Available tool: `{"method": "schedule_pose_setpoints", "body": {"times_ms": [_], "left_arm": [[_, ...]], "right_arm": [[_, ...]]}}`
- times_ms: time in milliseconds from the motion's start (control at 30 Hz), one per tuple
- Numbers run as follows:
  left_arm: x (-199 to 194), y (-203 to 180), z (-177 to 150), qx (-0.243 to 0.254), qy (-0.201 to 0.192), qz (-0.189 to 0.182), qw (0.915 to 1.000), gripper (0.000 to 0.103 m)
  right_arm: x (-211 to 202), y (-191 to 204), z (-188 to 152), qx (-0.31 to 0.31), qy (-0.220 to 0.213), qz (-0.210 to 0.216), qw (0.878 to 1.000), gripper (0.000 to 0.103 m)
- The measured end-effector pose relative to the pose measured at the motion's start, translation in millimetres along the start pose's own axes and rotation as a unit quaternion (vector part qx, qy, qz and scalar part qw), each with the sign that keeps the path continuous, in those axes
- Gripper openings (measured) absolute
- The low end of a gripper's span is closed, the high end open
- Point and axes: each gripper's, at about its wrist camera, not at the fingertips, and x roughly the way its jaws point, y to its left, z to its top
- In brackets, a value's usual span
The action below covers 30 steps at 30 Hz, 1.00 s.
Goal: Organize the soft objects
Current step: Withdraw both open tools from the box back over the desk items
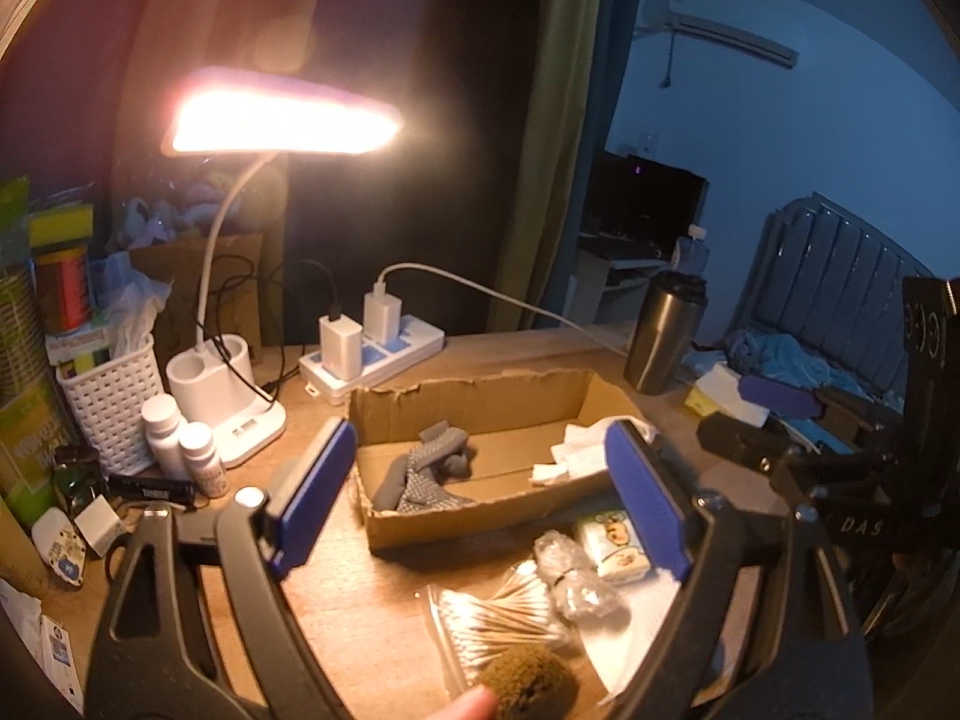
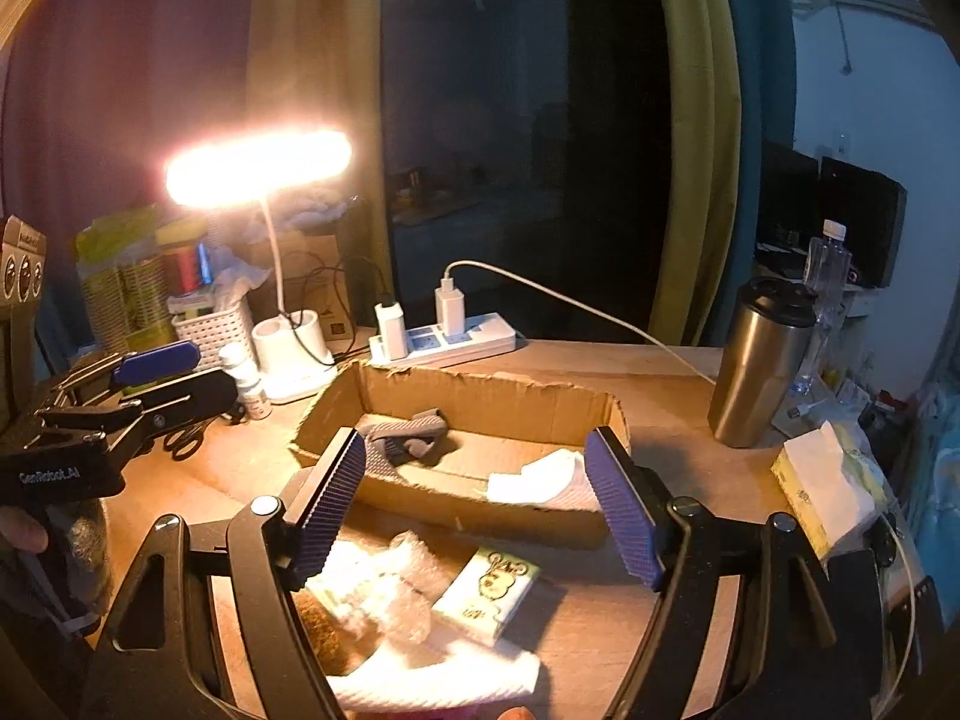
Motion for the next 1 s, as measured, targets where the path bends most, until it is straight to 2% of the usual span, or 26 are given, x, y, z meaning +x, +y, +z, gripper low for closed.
{"method": "schedule_pose_setpoints", "body": {"times_ms": [467, 1000], "left_arm": [[-13.1, -2.8, -17.8, -0.001, 0.009, -0.007, 0.9999, 0.086], [9.0, -19.1, -63.1, -0.008, 0.079, -0.003, 0.9969, 0.086]], "right_arm": [[-3.3, 5.4, -27.1, 0.004, 0.029, -0.001, 1.0, 0.078], [-3.0, -15.9, -62.5, 0.033, 0.047, 0.01, 0.998, 0.078]]}}
